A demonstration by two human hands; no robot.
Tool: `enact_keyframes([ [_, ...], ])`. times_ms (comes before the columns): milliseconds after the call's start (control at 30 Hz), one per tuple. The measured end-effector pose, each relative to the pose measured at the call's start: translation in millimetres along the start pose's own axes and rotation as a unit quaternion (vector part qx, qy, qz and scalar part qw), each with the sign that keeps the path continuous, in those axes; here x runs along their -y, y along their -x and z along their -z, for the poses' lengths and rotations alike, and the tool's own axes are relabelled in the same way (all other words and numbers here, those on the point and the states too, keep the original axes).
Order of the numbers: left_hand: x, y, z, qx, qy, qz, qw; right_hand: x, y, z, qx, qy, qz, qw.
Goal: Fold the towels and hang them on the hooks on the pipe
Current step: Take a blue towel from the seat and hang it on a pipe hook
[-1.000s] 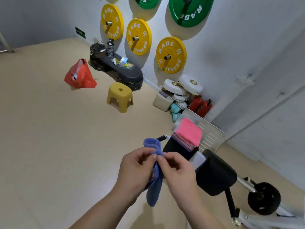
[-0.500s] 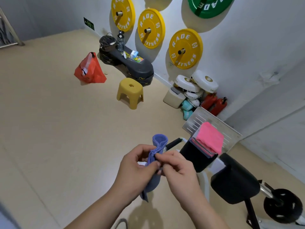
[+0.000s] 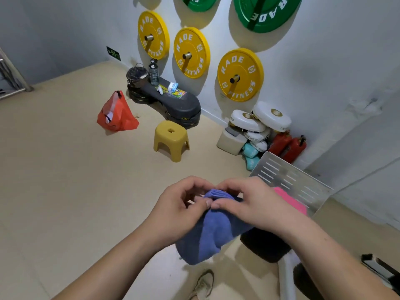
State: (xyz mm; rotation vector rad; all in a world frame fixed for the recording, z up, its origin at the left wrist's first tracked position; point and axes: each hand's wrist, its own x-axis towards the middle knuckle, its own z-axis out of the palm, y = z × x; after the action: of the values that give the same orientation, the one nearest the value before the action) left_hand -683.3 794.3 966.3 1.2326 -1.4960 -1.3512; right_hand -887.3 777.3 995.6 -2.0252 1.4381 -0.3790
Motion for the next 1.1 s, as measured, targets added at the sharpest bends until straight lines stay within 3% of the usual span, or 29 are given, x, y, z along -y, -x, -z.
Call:
enact_keyframes([
  [100,-1.6,-38.7,-2.8,0.068,0.019,0.059,0.996,-21.3,-34.3,27.0,-0.023,-0.023,0.003,0.999],
  [200,10.7,-78.4,-11.5,0.186,-0.064,0.072,0.978,-46.8,-64.8,42.8,-0.058,-0.039,-0.009,0.998],
  [433,59.9,-178.9,-12.8,0.225,-0.238,0.14,0.934,-140.1,-117.8,110.8,-0.226,-0.048,-0.151,0.961],
  [700,80.5,-317.0,18.8,0.135,-0.137,0.116,0.974,-230.7,-184.0,117.8,-0.293,-0.078,-0.351,0.886],
  [900,80.2,-442.0,81.6,0.107,-0.086,0.115,0.984,-228.5,-281.1,104.4,-0.325,-0.09,-0.41,0.847],
  [1000,70.8,-499.9,112.6,0.074,-0.053,0.176,0.98,-220.6,-327.1,113.4,-0.322,-0.083,-0.423,0.843],
  [1100,64.6,-550.9,128.1,0.101,0.012,0.266,0.959,-218.3,-363.7,123.4,-0.341,-0.126,-0.435,0.824],
])
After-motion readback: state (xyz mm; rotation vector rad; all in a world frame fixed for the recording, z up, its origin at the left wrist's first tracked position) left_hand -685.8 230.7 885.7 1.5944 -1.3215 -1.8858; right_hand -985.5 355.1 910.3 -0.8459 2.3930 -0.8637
